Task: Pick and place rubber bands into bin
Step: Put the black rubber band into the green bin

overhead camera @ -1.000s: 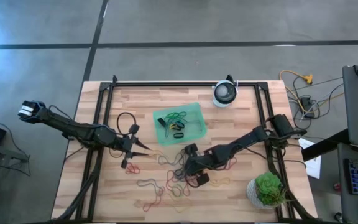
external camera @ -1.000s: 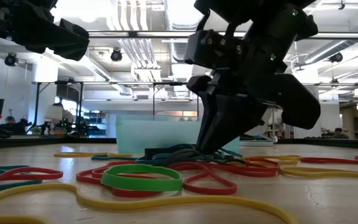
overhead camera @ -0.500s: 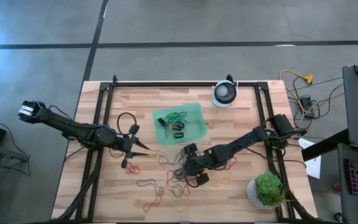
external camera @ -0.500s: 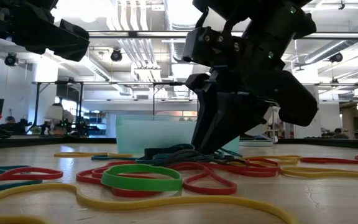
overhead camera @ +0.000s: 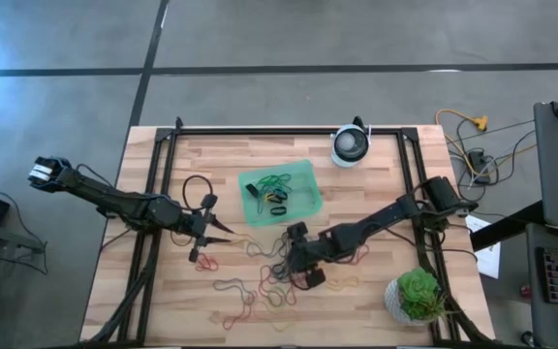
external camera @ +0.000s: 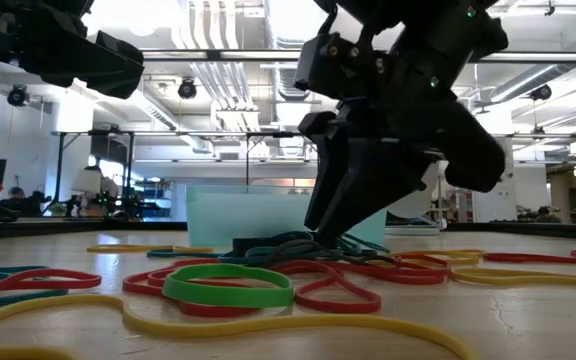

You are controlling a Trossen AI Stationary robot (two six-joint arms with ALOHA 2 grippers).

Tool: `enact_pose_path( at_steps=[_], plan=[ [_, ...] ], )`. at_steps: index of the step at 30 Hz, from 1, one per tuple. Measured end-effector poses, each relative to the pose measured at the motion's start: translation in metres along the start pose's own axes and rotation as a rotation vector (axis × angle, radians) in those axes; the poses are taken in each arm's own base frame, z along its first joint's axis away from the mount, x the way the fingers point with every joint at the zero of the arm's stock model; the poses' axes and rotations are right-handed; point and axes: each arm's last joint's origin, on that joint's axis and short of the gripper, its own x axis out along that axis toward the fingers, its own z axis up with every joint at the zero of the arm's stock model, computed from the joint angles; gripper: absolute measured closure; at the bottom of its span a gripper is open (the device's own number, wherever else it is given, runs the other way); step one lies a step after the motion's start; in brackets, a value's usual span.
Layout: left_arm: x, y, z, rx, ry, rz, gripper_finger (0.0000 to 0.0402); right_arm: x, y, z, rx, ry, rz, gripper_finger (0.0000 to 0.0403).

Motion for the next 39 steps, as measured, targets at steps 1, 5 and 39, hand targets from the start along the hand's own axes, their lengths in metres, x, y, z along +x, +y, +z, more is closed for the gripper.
enact_pose_path(
  at_steps=[1, 5, 39],
  plan=[
    [0.0, 0.0, 0.0, 0.0, 0.0, 0.0, 0.0311, 0.001, -0.001, -0.001, 0.004, -0.003, -0.002, 0.029],
    [0.0, 0.0, 0.0, 0.0, 0.0, 0.0, 0.0311, 0.003, -0.003, -0.004, 0.011, -0.013, -0.009, 0.0291],
    [0.0, 0.0, -0.001, 0.0, 0.004, 0.0, 0.0311, 0.004, 0.003, -0.009, -0.043, -0.027, 0.023, 0.0394]
  ],
)
